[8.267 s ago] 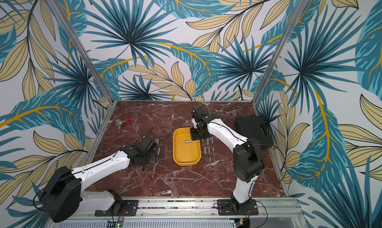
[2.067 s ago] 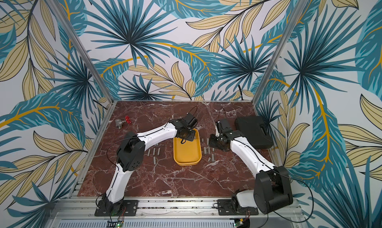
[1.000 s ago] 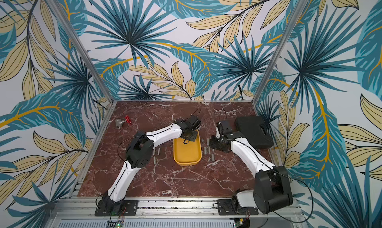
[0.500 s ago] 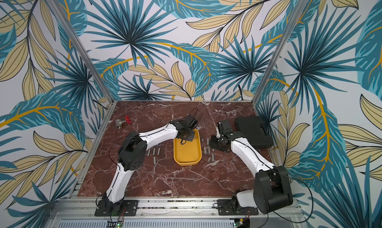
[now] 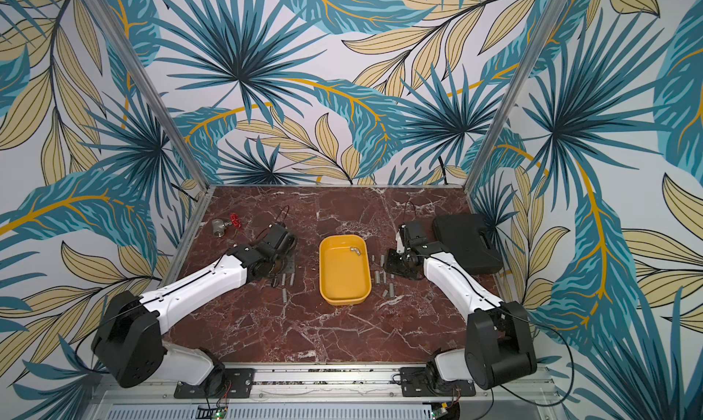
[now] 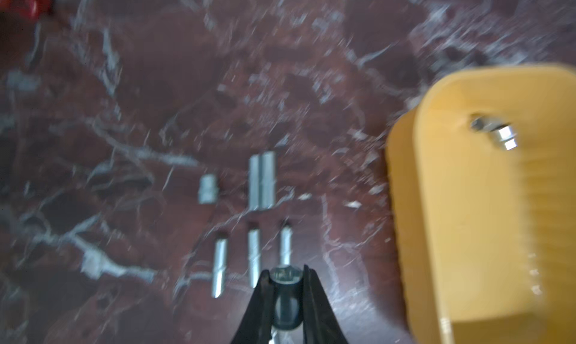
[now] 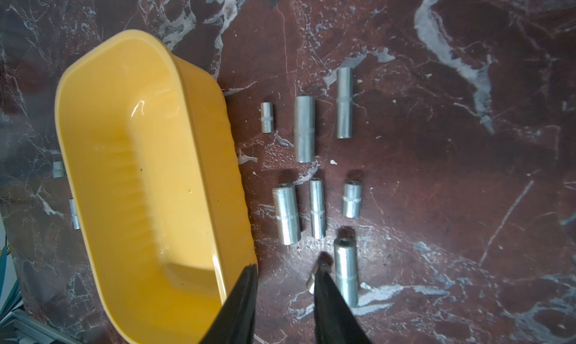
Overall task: Take out the socket from the storage box
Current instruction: Place the socket head at the center of the board.
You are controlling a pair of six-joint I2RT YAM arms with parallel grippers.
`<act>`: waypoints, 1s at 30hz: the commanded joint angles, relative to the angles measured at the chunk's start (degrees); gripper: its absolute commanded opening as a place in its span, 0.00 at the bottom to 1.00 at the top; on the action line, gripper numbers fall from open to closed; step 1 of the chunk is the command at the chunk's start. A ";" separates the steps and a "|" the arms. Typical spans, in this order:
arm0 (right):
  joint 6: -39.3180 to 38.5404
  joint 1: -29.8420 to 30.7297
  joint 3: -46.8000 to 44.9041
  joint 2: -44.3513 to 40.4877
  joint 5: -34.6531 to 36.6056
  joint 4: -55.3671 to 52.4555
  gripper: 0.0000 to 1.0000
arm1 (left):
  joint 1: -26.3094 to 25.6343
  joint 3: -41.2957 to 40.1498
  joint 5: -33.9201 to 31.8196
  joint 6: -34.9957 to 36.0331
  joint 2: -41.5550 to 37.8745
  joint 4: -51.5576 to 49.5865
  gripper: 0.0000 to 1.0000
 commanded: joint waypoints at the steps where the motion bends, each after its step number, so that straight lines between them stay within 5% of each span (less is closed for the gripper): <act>1: 0.70 -0.11 -0.49 1.17 -1.40 1.02 0.33 | 1.20 -7.38 0.19 -4.63 -4.84 -0.36 0.13; 11: 1.09 -0.10 -0.53 1.98 -2.66 1.73 0.33 | 3.15 -16.94 3.48 -7.86 -4.81 4.11 0.13; 30: 0.92 -0.06 -0.71 1.58 -2.58 1.31 0.33 | 4.01 -15.04 5.80 -5.36 2.05 6.51 0.16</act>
